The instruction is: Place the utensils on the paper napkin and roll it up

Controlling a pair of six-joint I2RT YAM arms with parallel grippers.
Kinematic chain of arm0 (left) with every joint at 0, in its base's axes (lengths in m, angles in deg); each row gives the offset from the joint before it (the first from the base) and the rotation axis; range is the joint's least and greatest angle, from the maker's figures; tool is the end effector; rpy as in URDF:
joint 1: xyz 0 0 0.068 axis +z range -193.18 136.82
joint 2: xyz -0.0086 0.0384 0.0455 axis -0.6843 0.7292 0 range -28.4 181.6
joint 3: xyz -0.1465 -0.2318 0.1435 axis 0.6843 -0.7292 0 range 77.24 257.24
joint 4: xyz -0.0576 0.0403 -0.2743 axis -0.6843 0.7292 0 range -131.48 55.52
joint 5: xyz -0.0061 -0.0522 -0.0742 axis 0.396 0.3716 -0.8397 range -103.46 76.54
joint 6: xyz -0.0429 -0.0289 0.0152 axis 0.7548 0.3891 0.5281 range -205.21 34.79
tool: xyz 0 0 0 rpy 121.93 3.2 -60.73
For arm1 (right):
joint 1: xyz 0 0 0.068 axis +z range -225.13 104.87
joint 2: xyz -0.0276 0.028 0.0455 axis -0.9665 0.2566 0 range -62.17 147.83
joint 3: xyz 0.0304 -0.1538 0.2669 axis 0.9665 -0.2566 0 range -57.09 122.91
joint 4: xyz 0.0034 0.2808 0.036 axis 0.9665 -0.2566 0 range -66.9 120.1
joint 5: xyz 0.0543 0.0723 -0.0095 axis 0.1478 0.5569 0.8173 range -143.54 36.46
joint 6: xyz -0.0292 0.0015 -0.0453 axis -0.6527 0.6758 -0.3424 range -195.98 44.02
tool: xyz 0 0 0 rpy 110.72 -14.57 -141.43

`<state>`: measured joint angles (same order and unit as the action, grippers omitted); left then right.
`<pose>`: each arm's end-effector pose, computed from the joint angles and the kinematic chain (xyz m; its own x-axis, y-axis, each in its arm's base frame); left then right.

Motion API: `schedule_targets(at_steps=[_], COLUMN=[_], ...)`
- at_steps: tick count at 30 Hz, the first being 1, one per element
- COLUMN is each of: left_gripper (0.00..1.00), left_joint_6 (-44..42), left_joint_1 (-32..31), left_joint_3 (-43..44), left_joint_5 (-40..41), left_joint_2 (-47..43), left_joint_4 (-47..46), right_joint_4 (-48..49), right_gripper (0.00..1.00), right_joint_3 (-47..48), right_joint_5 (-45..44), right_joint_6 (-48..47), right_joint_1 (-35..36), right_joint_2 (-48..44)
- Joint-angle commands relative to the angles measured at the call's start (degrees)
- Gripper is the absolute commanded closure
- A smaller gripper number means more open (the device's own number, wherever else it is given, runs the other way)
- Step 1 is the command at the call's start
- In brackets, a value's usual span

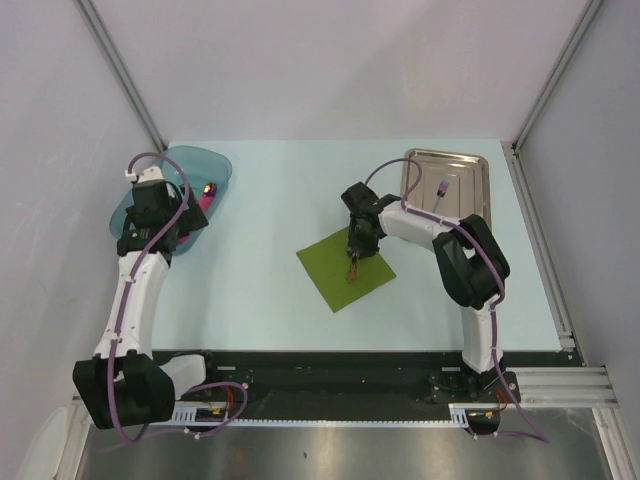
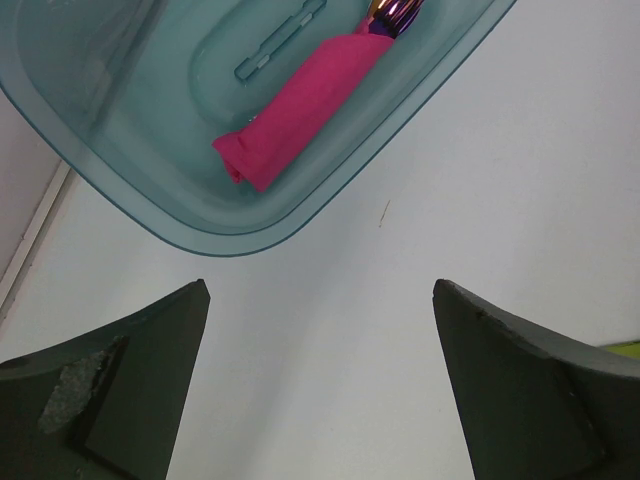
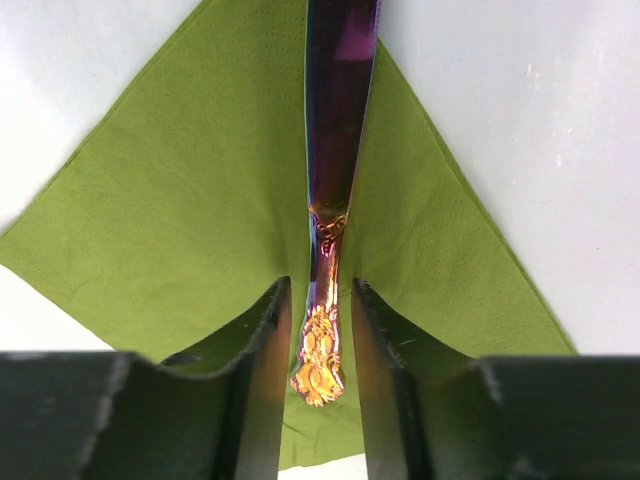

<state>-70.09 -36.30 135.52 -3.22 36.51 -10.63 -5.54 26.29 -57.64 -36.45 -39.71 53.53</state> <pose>0.2492 0.0365 0.3491 -0.5158 -0.3208 -0.7943 -0.4066 0.9078 -0.1026 0.3687 0.2589 0.1913 -0.9367 0.1128 -0.3316 0.0517 0.9809 0.1877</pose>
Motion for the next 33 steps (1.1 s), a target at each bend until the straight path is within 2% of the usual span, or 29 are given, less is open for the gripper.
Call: schedule_targets(at_steps=[1,2,7,11,14,17,19,23,33], left_gripper=[0.0,0.0,0.0,0.0,0.0,0.0,0.0,0.0,0.0], left_joint_6=[1.06,1.06,0.01,-2.89,-4.74,-4.92,-4.39,-3.69,-4.92], left_joint_1=[-0.19,-0.11,-0.19,-0.19,-0.19,-0.2,-0.19,-0.19,-0.28], left_joint_3=[1.22,1.48,3.15,4.56,5.88,7.46,8.16,8.16,7.55], left_joint_5=[-0.66,-0.66,-0.92,-2.85,-3.47,-3.74,-3.91,-4.52,-6.97], left_joint_2=[-0.57,-0.39,0.05,-0.04,-0.3,-0.04,0.05,0.05,-0.13], left_joint_4=[-1.15,-1.06,-1.14,-2.37,-3.69,-4.04,-3.87,-4.13,-4.4], right_joint_4=[0.39,0.05,-0.05,1.61,2.32,3.03,2.94,2.77,5.49], right_gripper=[0.61,0.56,0.52,0.45,0.4,0.4,0.41,0.43,0.47], right_joint_3=[0.65,0.91,3.55,5.05,4.52,3.73,4.08,6.62,11.98], right_joint_5=[0.84,0.85,1.81,1.11,0.67,0.58,0.23,-0.82,-4.43], right_joint_6=[1.08,0.99,-2.52,-8.93,-13.24,-15.0,-16.05,-17.99,-19.23], right_joint_1=[-0.35,-0.52,-2.81,-6.84,-11.76,-19.05,-24.05,-29.16,-33.04], right_joint_2=[-0.91,-1.26,-6.43,-11.28,-14.17,-15.06,-14.28,-10.33,1.18])
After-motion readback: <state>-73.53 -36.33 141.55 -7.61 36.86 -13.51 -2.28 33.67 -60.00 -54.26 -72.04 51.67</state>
